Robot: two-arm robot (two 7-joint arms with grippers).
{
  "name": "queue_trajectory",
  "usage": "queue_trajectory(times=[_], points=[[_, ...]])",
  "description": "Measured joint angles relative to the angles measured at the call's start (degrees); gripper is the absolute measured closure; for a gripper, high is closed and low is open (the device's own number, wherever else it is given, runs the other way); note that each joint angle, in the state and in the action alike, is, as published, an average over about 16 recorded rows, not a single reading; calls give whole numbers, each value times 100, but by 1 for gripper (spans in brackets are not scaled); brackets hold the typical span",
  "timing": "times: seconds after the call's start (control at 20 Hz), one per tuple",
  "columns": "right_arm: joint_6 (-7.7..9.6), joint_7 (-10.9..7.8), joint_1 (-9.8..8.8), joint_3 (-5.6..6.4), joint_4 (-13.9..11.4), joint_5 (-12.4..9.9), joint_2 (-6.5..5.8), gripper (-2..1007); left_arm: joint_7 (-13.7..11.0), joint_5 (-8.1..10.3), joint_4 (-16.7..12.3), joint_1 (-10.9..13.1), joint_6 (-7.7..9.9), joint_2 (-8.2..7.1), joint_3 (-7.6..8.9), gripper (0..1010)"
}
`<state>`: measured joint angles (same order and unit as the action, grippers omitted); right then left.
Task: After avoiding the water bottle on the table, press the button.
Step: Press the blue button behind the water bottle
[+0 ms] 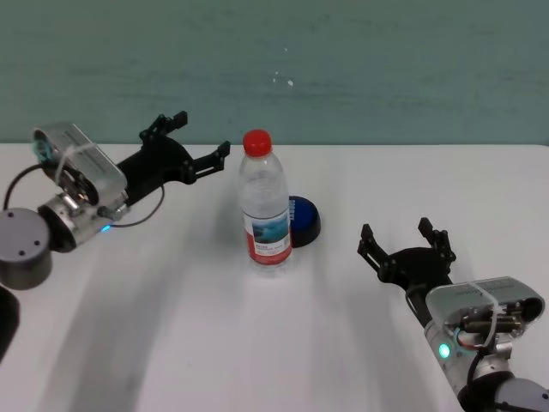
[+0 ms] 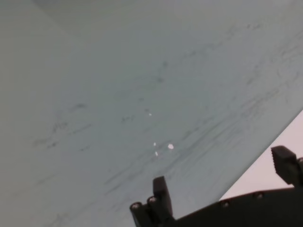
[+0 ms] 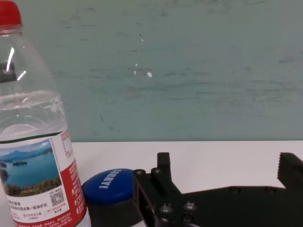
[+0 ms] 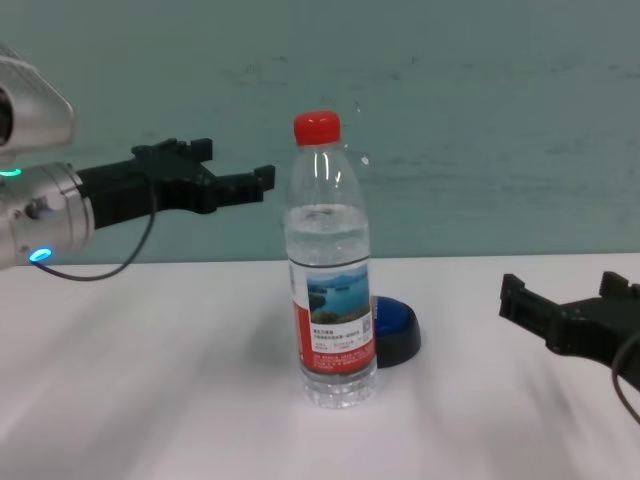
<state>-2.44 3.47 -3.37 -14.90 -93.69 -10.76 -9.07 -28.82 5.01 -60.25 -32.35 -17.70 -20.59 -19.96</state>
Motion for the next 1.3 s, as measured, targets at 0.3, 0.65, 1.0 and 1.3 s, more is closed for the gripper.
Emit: queue_trajectory(times=[0.3,0.65,1.0,1.3], points=[[0,0,0,0,0,0,0,2,66,-72,134,-8,-77,96,-93,10],[0,0,0,0,0,0,0,2,108,-77,158,122,-153,120,-103,10],[0,0,0,0,0,0,0,2,157,-64,114,329,-210,116,-70,10],[0,0,0,0,0,0,0,2,195,-74,82,493,-234,91,-34,10]])
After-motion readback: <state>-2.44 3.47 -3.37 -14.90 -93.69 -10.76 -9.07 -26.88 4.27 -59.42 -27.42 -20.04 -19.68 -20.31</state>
